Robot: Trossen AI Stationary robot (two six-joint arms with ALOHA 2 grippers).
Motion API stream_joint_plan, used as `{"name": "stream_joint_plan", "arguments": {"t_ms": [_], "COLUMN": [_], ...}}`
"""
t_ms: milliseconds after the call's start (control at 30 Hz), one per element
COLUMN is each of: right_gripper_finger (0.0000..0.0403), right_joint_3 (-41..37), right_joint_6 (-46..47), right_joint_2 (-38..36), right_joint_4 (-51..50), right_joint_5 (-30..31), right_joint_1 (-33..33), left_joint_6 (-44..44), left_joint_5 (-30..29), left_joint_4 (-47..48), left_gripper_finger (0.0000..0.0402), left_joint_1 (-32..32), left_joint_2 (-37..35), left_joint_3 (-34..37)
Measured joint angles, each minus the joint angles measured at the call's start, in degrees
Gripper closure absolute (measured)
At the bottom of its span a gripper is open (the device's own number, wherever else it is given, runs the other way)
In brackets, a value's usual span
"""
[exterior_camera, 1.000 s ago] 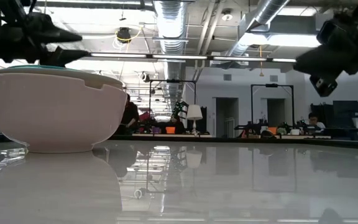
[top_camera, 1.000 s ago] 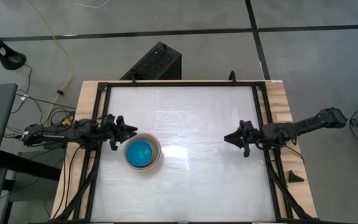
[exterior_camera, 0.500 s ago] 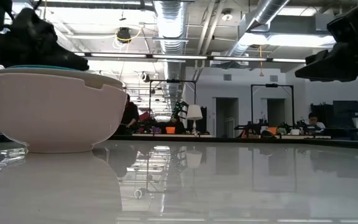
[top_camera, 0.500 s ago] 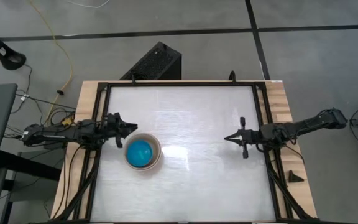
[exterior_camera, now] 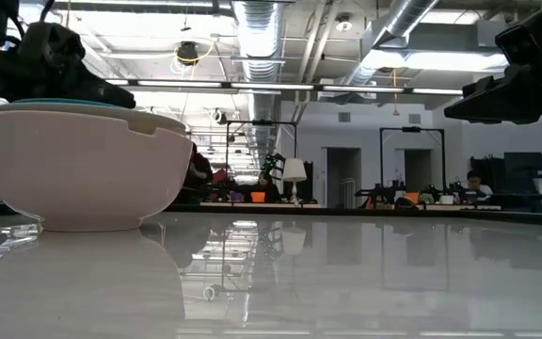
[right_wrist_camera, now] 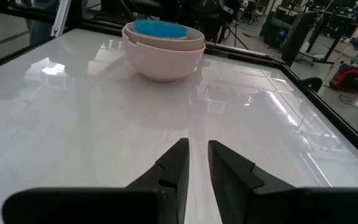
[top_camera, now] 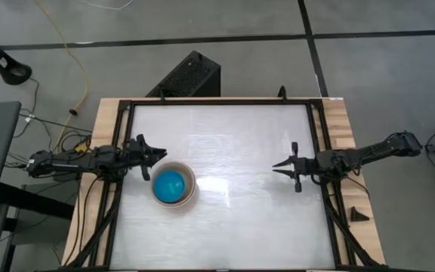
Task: Nest bowls inside each other
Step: Return to Home Position
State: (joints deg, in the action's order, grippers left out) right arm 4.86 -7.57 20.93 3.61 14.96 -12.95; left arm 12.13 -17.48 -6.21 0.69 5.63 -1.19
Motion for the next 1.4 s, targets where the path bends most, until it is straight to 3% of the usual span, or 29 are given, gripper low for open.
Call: {"name": "stream_joint_plan", "arguments": {"t_ms": [200,1400], "right_gripper_finger": [0.0305,0.0305], "right_joint_3": [0.0,0.0], "right_joint_6": [0.0,0.0], "right_joint_2": [0.0,0.0], "right_joint_4": [-0.2,-0.2], "right_joint_5": [0.0,0.1], "right_joint_1": [0.0,0.0], "left_joint_6": [-3.4,-3.4], "left_joint_5": [-3.7,-3.5], "left_joint_4": [2.1,4.7], "left_gripper_finger": [0.0346,0.0346], "left_joint_1": [0.0,0.0], "left_joint_2": [0.0,0.2], "left_joint_3": [-0.1,-0.3]}}
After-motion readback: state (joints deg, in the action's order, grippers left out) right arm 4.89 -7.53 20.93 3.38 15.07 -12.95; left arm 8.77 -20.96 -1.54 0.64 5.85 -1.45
